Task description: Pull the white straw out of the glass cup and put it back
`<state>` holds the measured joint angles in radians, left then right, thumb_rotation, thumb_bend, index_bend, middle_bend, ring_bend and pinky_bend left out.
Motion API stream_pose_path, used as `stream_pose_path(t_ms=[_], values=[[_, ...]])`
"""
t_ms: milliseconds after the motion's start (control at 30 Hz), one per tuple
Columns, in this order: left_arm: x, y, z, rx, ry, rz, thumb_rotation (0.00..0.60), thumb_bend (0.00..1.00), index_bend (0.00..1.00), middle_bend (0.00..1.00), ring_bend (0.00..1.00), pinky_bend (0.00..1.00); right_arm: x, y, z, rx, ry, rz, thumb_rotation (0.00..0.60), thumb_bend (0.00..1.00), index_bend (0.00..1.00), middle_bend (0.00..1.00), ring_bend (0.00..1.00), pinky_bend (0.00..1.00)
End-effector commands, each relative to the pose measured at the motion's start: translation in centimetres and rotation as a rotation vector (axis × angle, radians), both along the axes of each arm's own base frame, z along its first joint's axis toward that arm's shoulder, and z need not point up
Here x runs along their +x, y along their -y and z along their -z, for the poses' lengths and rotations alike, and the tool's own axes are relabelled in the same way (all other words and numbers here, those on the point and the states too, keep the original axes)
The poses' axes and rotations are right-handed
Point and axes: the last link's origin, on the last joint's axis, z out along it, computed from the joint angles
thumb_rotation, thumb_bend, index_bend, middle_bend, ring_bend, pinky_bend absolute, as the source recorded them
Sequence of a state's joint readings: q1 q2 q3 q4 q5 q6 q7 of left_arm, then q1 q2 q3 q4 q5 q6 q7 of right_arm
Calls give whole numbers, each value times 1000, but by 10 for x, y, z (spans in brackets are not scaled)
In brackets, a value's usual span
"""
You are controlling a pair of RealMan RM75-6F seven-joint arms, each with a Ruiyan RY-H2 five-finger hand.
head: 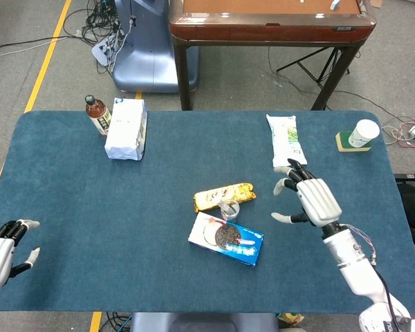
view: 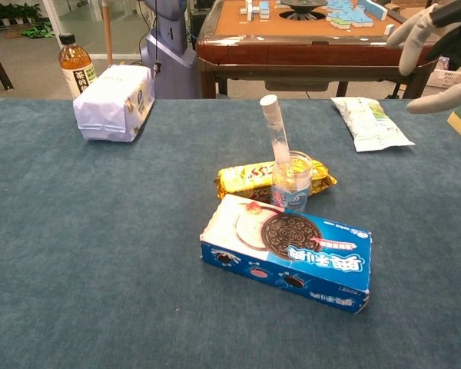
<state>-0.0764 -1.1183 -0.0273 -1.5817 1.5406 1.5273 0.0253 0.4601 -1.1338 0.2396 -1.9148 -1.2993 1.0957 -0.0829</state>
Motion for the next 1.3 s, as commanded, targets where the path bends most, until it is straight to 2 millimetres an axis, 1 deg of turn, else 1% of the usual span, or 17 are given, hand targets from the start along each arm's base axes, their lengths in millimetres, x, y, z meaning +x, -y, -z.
stream_pose_path(t_ms=[33,233,267,367,600,967,1300], values=[[0,0,-1,1,2,-1,600,339,295,314,243,398,10,7,9,24,3,-5,600,26,504,199,51,201],[0,1,-2,1,8,0,600,339,295,314,243,398,18,15,20,39,4,3,600,25,504,195,50,197],[-1,1,-2,3,9,-2,600,339,295,314,243,398,21,18,27,53,11,5,600,25,504,195,50,196],[-2,0,-4,5,13,-6,600,339,295,314,243,398,26,25,40,71,6,9,600,26,504,204,50,189],[-3,1,-6,11,21,-11,600,339,296,314,243,398,34,33,59,85,24,21,600,25,504,206,50,186],[-6,0,-10,18,35,-22,600,340,297,314,243,398,52,37,85,116,34,1,600,25,504,206,50,186],[-7,2,-14,29,47,-18,600,340,297,314,243,399,54,37,99,143,47,-1,600,25,504,206,50,186]])
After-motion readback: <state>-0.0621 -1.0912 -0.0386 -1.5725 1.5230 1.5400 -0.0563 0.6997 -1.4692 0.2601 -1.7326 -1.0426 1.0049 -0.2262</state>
